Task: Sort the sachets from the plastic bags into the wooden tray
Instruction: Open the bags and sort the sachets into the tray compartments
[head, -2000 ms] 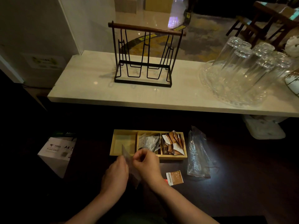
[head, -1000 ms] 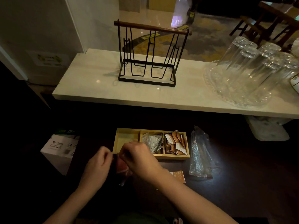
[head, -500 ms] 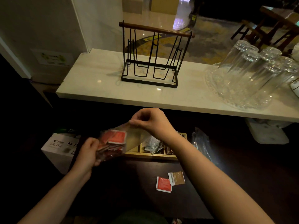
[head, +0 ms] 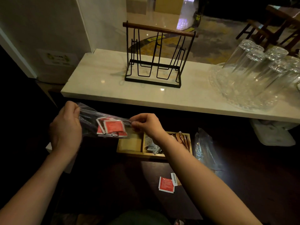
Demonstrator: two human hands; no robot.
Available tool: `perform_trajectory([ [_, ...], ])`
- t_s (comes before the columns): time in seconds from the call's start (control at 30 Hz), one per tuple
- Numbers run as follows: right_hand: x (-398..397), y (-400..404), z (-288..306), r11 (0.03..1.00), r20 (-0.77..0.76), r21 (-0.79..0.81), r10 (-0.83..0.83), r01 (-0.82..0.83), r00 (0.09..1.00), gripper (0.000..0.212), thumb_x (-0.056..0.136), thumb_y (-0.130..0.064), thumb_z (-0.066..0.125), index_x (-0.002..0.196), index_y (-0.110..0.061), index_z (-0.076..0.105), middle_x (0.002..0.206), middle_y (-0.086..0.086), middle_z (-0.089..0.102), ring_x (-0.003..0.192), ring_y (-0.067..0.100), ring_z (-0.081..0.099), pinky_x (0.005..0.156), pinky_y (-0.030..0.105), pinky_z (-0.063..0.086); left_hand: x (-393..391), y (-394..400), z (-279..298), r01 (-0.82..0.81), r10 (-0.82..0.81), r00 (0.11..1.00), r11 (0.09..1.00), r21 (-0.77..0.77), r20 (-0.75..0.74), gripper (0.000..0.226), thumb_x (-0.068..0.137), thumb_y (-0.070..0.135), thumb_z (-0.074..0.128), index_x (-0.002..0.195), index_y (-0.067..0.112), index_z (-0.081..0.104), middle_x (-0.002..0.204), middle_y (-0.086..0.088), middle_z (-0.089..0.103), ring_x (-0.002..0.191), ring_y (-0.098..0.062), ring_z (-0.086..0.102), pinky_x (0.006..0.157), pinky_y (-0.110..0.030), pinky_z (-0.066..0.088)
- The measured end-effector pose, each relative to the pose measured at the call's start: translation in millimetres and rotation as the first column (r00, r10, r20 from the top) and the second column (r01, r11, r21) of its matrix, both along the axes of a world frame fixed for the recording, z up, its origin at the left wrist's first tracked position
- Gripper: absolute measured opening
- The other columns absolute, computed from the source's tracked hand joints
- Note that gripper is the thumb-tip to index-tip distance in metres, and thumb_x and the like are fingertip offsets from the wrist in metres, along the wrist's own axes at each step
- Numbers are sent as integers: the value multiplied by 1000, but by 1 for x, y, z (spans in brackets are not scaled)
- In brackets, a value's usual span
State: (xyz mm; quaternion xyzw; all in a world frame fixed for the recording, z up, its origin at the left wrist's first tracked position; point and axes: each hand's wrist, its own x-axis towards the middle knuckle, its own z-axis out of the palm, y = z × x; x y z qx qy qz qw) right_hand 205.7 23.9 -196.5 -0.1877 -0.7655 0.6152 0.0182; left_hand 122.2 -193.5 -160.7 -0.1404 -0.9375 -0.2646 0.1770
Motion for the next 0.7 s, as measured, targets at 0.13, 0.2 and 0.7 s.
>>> perform_trajectory([
  [0.13,-6,-2,-13,999,-2,13,-36,36,999,15,85,-5,65,99,-2,71,94,10,70,82,17,66,78,29,56,2,3,5,64,-67,996,996,-60,-62,17,98,20,37,91,7,45,90,-21,58,73,-41,54,56,-43,39],
  [0.2,-7,-2,-15,999,-3,21,-47,47,999,14,85,-5,66,97,-2,72,92,9,70,82,16,65,77,28,56,3,6,9,86,-93,992,993,-81,-86,17,98,19,38,91,6,46,90,-22,57,71,-41,53,54,-40,33],
  [0.7,-7,1,-28,989,41,-135,-60,66,997,10,87,-4,62,94,-4,68,85,3,67,78,12,64,66,19,51,-1,24,38,355,-377,920,917,-181,-108,11,96,22,41,89,14,44,89,-16,55,71,-41,53,57,-46,45],
])
